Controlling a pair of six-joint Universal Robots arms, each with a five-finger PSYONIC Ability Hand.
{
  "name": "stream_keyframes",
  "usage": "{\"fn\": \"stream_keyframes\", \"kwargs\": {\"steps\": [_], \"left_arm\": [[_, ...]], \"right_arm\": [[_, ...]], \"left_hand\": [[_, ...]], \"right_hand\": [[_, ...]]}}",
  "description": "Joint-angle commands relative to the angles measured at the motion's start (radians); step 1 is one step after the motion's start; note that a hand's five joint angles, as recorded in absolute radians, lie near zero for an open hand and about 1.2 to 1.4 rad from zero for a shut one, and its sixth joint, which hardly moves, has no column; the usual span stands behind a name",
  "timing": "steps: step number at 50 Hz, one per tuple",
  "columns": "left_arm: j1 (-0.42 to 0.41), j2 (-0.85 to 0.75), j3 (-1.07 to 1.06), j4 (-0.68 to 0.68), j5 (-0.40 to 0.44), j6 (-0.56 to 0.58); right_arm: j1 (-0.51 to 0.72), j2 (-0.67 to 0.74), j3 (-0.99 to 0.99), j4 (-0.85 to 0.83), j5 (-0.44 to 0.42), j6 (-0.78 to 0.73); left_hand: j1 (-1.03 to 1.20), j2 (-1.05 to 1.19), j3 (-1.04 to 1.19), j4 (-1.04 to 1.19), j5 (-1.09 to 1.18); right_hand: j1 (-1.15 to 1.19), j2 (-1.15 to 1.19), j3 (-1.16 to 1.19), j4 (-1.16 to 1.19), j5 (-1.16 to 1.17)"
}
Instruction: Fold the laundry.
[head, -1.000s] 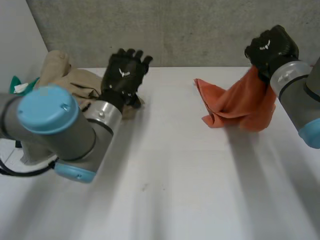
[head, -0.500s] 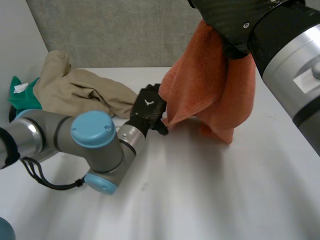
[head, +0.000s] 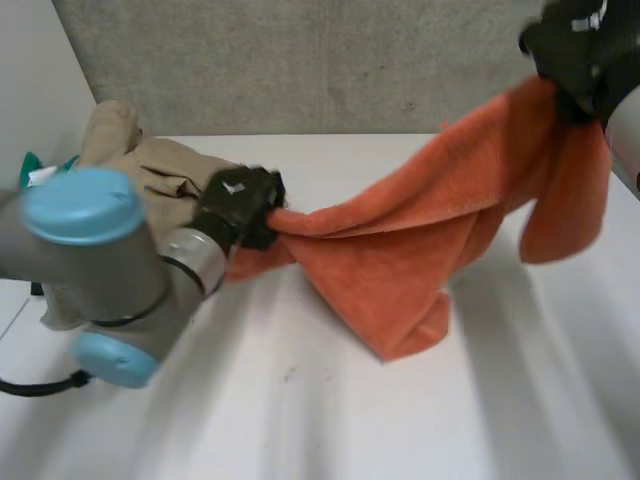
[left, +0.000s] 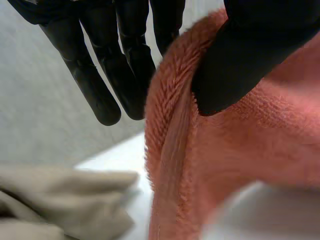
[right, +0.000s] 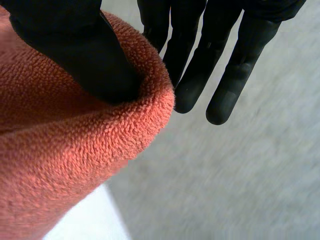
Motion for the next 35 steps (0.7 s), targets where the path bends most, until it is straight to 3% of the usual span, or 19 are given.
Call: {"fn": "stream_keyframes", "kwargs": {"steps": [1,9,17,22,28,30,32,33,34,35], "left_arm": [[0.014,0.318,-0.148,-0.059,0.008,0.08],[0.022,0.369,-0.251,-0.105,0.007,0.298],[0.022,0.124,-0.124,-0.102,-0.01,0.425],[0.01,0.048,0.045,-0.102,-0.044,0.419],[-0.032,0.053,0.065,-0.1,-0.056,0.415],[-0.045,0.047,0.057,-0.1,-0.061,0.416],[-0.053,0.042,0.051,-0.1,-0.064,0.416],[-0.056,0.039,0.043,-0.1,-0.065,0.416],[-0.058,0.037,0.039,-0.1,-0.064,0.416],[-0.056,0.037,0.036,-0.1,-0.065,0.415]], "right_arm": [[-0.096,0.118,0.035,0.137,0.0,-0.014],[-0.117,0.273,0.053,0.227,-0.001,-0.042],[-0.113,0.403,-0.028,0.198,0.003,-0.039],[-0.11,0.428,-0.105,0.071,0.043,-0.034],[-0.108,0.512,-0.152,-0.1,-0.038,-0.079],[-0.108,0.587,-0.158,-0.232,-0.084,-0.092],[-0.108,0.624,-0.151,-0.333,-0.11,-0.103],[-0.107,0.65,-0.139,-0.428,-0.119,-0.106],[-0.107,0.658,-0.132,-0.467,-0.122,-0.111],[-0.107,0.661,-0.125,-0.499,-0.121,-0.118]], "left_hand": [[0.256,0.203,0.209,0.199,0.245],[0.256,0.203,0.209,0.199,0.245],[0.256,0.203,0.209,0.199,0.245],[0.256,0.203,0.209,0.199,0.245],[0.256,0.203,0.209,0.199,0.245],[0.256,0.203,0.209,0.199,0.245],[0.256,0.203,0.209,0.199,0.245],[0.256,0.203,0.209,0.199,0.245],[0.256,0.203,0.209,0.199,0.245],[0.256,0.203,0.209,0.199,0.245]], "right_hand": [[0.311,0.229,0.206,0.2,0.227],[0.311,0.229,0.206,0.2,0.227],[0.311,0.229,0.206,0.2,0.227],[0.311,0.229,0.206,0.2,0.227],[0.311,0.229,0.206,0.2,0.227],[0.283,0.201,0.178,0.172,0.199],[-0.196,-0.278,-0.301,-0.308,-0.28],[-0.672,-0.754,-0.778,-0.784,-0.756],[-0.875,-0.957,-0.98,-0.986,-0.958],[-0.911,-0.993,-1.016,-1.022,-0.994]]}}
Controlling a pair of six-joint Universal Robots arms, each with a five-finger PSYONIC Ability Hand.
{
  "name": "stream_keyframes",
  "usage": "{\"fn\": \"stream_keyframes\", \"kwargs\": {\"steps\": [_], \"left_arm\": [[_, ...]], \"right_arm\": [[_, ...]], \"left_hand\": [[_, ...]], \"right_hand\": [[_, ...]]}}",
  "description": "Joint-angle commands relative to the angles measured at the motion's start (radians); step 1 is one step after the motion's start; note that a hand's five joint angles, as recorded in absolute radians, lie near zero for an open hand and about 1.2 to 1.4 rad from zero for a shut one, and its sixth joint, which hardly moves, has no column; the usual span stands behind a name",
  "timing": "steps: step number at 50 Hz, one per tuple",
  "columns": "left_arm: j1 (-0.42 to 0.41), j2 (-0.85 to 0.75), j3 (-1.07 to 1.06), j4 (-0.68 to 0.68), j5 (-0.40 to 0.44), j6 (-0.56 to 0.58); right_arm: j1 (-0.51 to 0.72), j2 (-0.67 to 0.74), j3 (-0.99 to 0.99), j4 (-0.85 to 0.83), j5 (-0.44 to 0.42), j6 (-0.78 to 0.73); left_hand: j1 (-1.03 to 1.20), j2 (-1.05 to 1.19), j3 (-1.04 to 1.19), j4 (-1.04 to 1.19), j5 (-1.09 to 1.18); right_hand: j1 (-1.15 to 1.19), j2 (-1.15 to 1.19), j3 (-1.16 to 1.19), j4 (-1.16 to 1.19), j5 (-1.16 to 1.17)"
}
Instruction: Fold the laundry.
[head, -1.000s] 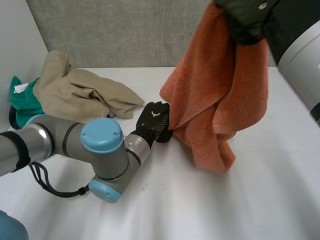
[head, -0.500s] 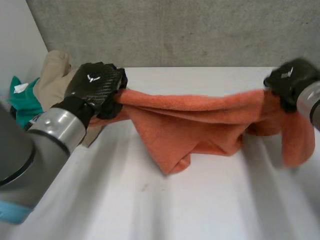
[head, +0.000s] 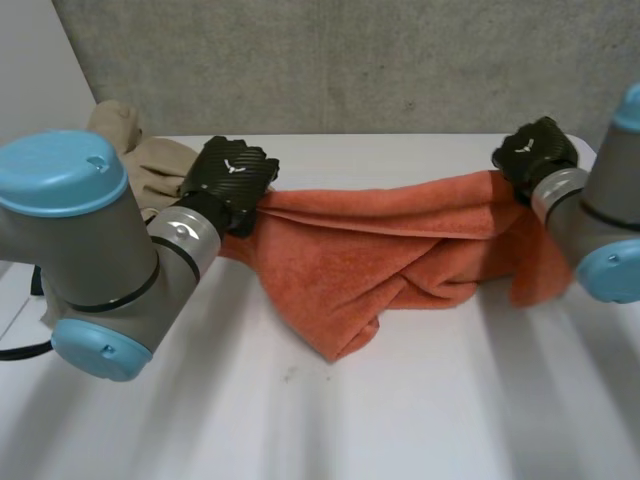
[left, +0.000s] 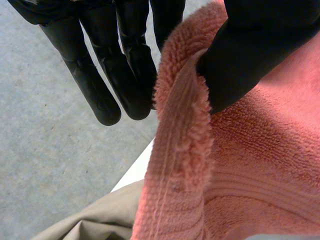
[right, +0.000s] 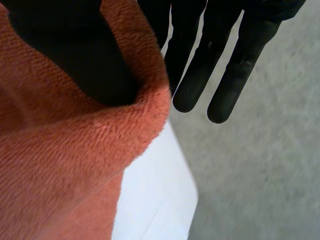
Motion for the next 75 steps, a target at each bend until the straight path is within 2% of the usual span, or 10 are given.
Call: {"fn": "stream_keyframes", "kwargs": {"steps": [1,9,17,41,43,47,50,57,66,75], "left_arm": [[-0.023,-0.004,-0.035,0.0,-0.005,-0.001],[-0.014,-0.002,-0.061,0.0,-0.005,-0.018],[-0.022,0.011,-0.061,-0.002,-0.005,-0.019],[-0.017,0.022,-0.06,0.0,-0.005,-0.019],[-0.017,0.024,-0.061,0.0,-0.005,-0.021],[-0.017,0.027,-0.061,0.0,-0.005,-0.025],[-0.017,0.036,-0.06,0.0,-0.005,-0.031],[0.009,0.122,-0.054,0.0,-0.007,-0.033],[0.059,0.321,0.001,-0.014,0.001,-0.031],[0.07,0.311,0.031,-0.167,0.012,-0.024]], "right_arm": [[0.003,0.121,0.035,-0.355,-0.067,-0.049],[-0.013,-0.089,0.225,-0.253,-0.019,0.038],[-0.086,-0.251,0.365,0.089,-0.027,0.333],[-0.117,0.078,0.269,-0.126,-0.039,0.396],[-0.117,0.093,0.249,-0.13,-0.033,0.401],[-0.12,0.108,0.209,-0.144,-0.019,0.402],[-0.122,0.095,0.209,-0.141,-0.019,0.402],[-0.184,-0.134,0.236,-0.08,-0.028,0.376],[-0.292,-0.58,0.135,0.284,-0.122,0.129],[-0.332,-0.587,0.126,0.459,-0.137,0.062]], "left_hand": [[0.256,0.201,0.205,0.199,0.245],[0.256,0.201,0.205,0.199,0.245],[0.256,0.201,0.205,0.199,0.245],[0.256,0.201,0.205,0.199,0.245],[0.256,0.201,0.205,0.199,0.245],[0.256,0.201,0.205,0.199,0.245],[0.256,0.201,0.205,0.199,0.245],[0.256,0.201,0.205,0.199,0.245],[0.256,0.201,0.205,0.199,0.245],[0.256,0.201,0.205,0.199,0.245]], "right_hand": [[-0.85,-0.854,-0.863,-0.879,-0.875],[-0.85,-0.854,-0.863,-0.879,-0.875],[-0.785,-0.788,-0.797,-0.813,-0.809],[-0.599,-0.603,-0.612,-0.628,-0.624],[-0.488,-0.492,-0.501,-0.517,-0.513],[0.369,0.365,0.356,0.34,0.344],[0.372,0.368,0.359,0.343,0.347],[0.372,0.368,0.359,0.343,0.347],[0.372,0.368,0.359,0.343,0.347],[0.372,0.368,0.359,0.343,0.347]]}}
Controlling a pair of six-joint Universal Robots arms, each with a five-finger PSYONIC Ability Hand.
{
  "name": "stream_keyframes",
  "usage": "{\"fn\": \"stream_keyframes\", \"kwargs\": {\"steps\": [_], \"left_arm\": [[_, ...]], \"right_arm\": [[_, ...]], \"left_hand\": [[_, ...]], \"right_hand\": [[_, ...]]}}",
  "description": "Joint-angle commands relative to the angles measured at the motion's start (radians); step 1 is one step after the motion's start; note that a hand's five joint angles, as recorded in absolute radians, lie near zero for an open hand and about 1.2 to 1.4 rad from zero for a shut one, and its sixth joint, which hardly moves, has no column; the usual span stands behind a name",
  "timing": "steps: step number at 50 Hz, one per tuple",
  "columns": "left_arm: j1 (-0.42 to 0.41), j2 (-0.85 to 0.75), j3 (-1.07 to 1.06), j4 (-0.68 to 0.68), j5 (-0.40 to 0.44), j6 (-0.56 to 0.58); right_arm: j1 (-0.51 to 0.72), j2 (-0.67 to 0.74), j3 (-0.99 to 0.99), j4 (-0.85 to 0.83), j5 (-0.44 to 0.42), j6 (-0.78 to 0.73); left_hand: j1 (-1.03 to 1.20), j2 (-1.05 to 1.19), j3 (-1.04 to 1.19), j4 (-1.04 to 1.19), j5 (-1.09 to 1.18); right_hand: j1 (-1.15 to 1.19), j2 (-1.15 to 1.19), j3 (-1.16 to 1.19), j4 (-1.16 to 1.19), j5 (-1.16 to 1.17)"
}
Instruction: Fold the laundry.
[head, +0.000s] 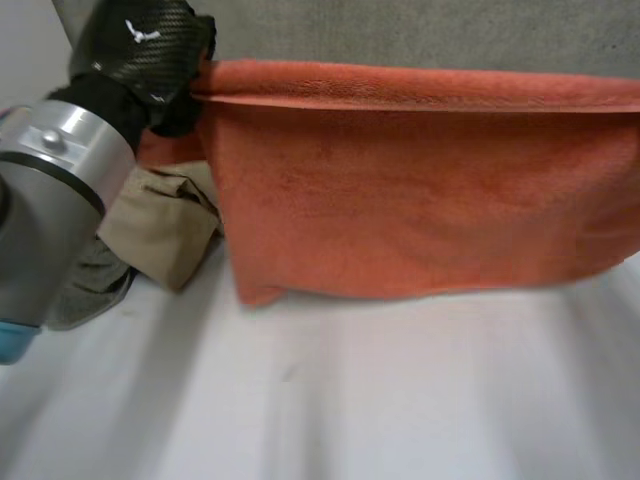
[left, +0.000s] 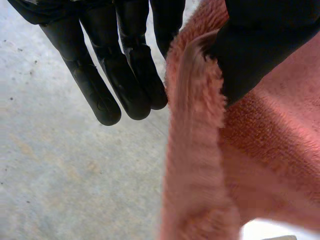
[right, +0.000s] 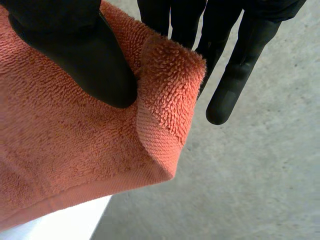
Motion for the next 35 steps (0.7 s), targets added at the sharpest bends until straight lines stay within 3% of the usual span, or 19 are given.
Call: {"fn": "stream_keyframes", "kwargs": {"steps": [1,13,17,18,21,25,28,35], "left_arm": [[0.011,-0.039,0.022,-0.128,0.008,0.007],[0.034,-0.409,0.153,-0.082,0.004,0.196],[0.033,-0.507,0.295,0.056,0.005,0.245],[0.034,-0.527,0.353,0.145,0.005,0.254],[0.037,-0.541,0.419,0.306,0.007,0.256],[0.057,-0.532,0.465,0.588,-0.001,0.251],[0.053,-0.52,0.454,0.621,0.001,0.25],[0.054,-0.439,0.291,0.546,0.002,0.187]], "right_arm": [[-0.02,0.017,0.004,0.14,-0.016,-0.054],[0.067,0.299,-0.053,0.094,0.036,-0.079],[0.11,0.391,-0.174,-0.037,0.122,-0.066],[0.122,0.416,-0.235,-0.118,0.155,-0.056],[0.136,0.43,-0.303,-0.287,0.191,-0.036],[0.144,0.401,-0.297,-0.678,0.219,0.001],[0.15,0.372,-0.253,-0.785,0.212,-0.002],[0.182,0.347,-0.124,-0.725,0.166,0.006]], "left_hand": [[0.256,0.2,0.204,0.198,0.245],[0.256,0.2,0.204,0.198,0.245],[0.256,0.2,0.204,0.198,0.245],[0.256,0.2,0.204,0.198,0.245],[0.256,0.2,0.204,0.198,0.245],[0.256,0.2,0.204,0.198,0.245],[0.256,0.2,0.204,0.198,0.245],[0.256,0.2,0.204,0.198,0.245]], "right_hand": [[0.316,0.223,0.211,0.201,0.24],[0.316,0.223,0.211,0.201,0.24],[0.316,0.223,0.211,0.201,0.24],[0.316,0.223,0.211,0.201,0.24],[0.316,0.223,0.211,0.201,0.24],[0.316,0.223,0.211,0.201,0.24],[0.316,0.223,0.211,0.201,0.24],[0.316,0.223,0.211,0.201,0.24]]}}
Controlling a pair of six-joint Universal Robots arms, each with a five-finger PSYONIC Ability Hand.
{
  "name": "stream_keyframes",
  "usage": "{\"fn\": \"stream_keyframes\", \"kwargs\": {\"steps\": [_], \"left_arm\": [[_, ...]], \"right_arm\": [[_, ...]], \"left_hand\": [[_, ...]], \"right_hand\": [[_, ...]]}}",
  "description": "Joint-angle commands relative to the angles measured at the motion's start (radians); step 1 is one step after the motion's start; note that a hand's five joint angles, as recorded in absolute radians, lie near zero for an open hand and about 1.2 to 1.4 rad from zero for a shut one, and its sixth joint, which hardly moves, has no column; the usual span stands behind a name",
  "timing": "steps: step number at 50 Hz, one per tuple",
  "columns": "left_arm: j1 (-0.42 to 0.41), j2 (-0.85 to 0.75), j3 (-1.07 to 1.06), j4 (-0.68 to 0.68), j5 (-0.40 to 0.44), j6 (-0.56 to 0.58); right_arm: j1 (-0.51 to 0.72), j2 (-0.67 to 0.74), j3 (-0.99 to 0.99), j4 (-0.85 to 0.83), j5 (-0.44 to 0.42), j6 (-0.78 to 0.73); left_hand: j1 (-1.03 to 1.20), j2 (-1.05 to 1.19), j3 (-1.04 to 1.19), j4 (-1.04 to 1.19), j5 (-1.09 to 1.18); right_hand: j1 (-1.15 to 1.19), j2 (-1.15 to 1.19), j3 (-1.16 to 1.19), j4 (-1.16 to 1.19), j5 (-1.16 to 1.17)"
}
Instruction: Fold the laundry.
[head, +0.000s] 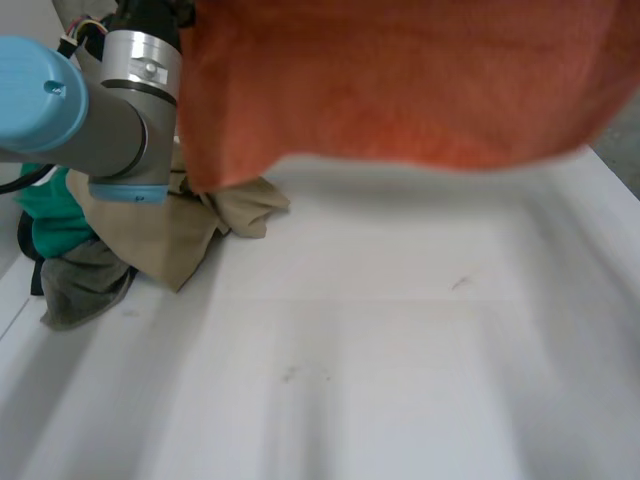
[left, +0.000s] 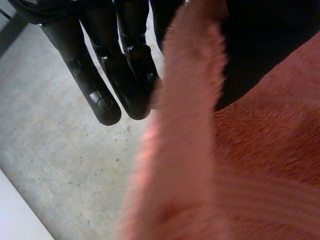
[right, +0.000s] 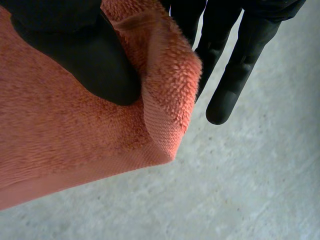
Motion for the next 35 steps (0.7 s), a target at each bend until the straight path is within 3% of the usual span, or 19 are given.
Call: {"fn": "stream_keyframes", "kwargs": {"steps": [1,13,19,23,35], "left_arm": [[0.001,0.101,-0.204,-0.072,0.002,-0.07],[-0.004,0.146,-0.638,-0.242,0.005,-0.075],[-0.002,0.12,-0.736,-0.268,0.007,-0.075],[0.007,0.103,-0.756,-0.268,0.004,-0.077],[0.048,0.149,-0.847,-0.261,-0.001,-0.072]], "right_arm": [[0.021,-0.028,0.14,0.048,-0.043,0.006],[0.007,-0.023,0.508,0.338,-0.068,0.05],[-0.066,-0.023,0.626,0.344,-0.152,0.079],[-0.114,-0.022,0.645,0.35,-0.184,0.078],[-0.151,-0.02,0.671,0.355,-0.195,0.072]], "left_hand": [[0.256,0.199,0.203,0.195,0.245],[0.251,0.193,0.198,0.189,0.24],[-0.001,-0.059,-0.054,-0.063,-0.012],[-0.319,-0.376,-0.371,-0.38,-0.329],[-0.413,-0.47,-0.466,-0.474,-0.424]], "right_hand": [[0.288,0.219,0.208,0.2,0.217],[0.288,0.219,0.208,0.2,0.217],[0.288,0.219,0.208,0.2,0.217],[0.288,0.219,0.208,0.2,0.217],[0.288,0.219,0.208,0.2,0.217]]}}
